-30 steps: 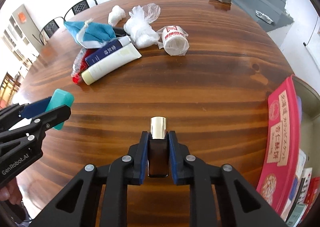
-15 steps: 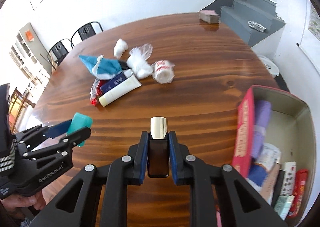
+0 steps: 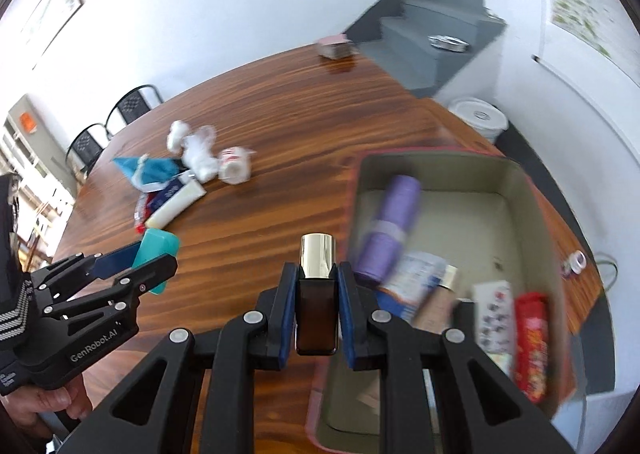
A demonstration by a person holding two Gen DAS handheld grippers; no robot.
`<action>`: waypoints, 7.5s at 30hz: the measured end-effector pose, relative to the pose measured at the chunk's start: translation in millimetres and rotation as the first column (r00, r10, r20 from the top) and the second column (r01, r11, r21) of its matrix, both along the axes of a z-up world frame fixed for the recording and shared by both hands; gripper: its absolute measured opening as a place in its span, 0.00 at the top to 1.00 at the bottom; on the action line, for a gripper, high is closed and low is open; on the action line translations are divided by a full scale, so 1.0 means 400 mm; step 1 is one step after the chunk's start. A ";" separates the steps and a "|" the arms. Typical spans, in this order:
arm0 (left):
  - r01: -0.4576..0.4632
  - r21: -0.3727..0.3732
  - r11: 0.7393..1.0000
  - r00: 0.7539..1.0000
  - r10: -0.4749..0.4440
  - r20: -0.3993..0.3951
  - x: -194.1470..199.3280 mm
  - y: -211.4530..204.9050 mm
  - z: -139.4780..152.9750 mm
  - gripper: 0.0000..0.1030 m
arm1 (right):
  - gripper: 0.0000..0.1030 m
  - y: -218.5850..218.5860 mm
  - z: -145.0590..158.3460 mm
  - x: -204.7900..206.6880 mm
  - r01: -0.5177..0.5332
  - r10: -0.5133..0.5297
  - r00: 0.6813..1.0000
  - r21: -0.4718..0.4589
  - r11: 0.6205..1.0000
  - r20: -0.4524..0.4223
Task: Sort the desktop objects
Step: 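Carry the soap and brown bottle into the cardboard box and release both, then return both tools from the box toward the remaining table items, then grasp the teal knit pouch with the left tool while the right tool grasps the white roll, then carry the teal pouch and white roll over the cardboard box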
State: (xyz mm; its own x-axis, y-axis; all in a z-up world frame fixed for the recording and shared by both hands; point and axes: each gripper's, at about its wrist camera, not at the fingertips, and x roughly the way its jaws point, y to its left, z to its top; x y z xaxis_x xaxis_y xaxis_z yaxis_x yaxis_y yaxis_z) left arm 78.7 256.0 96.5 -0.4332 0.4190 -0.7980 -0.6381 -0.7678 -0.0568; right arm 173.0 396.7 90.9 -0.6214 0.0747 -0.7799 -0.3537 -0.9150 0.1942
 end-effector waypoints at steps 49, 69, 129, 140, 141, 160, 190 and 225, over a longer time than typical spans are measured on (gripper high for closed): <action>0.106 0.042 0.993 0.992 -0.109 0.061 0.081 0.098 0.012 0.49 | 0.51 0.067 -0.010 0.077 0.078 -0.078 0.997 -0.030 0.996 -0.003; -0.083 0.018 0.996 0.993 0.081 0.085 -0.020 -0.087 -0.007 0.49 | 0.41 -0.072 -0.018 -0.044 -0.043 0.044 0.999 -0.035 0.998 0.024; -0.386 0.007 0.923 0.912 0.380 0.154 -0.578 -0.308 -0.095 0.35 | 0.31 -0.241 -0.114 -0.507 -0.116 0.120 0.983 -0.036 0.993 0.140; -0.399 0.027 0.916 0.909 0.392 0.142 -0.638 -0.293 -0.112 0.24 | 0.31 -0.203 -0.133 -0.592 -0.101 0.104 0.986 -0.030 0.994 0.128; -0.401 0.038 0.915 0.908 0.392 0.147 -0.642 -0.295 -0.111 0.24 | 0.31 -0.198 -0.134 -0.597 -0.100 0.103 0.987 -0.030 0.995 0.126; -0.459 0.161 0.874 0.873 0.411 0.261 -0.696 -0.300 -0.131 0.24 | 0.30 -0.158 -0.165 -0.663 -0.090 0.093 0.988 -0.026 0.996 0.123; -0.354 0.174 0.919 0.932 0.330 0.150 -0.582 -0.297 -0.024 0.89 | 0.60 -0.155 -0.109 -0.558 -0.076 0.074 0.993 0.012 0.997 0.094; 0.090 0.227 0.970 0.994 -0.100 0.035 -0.061 0.082 0.161 0.88 | 0.60 0.057 0.048 -0.033 0.170 -0.169 0.985 0.018 0.985 -0.046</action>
State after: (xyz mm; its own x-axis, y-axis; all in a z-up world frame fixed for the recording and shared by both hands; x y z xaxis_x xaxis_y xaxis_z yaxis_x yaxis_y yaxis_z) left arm 54.5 288.8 160.8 -0.3481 0.6275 -0.6965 -0.7003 -0.6680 -0.2518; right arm 159.6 419.4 110.0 -0.6320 0.1982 -0.7492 -0.4954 -0.8468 0.1939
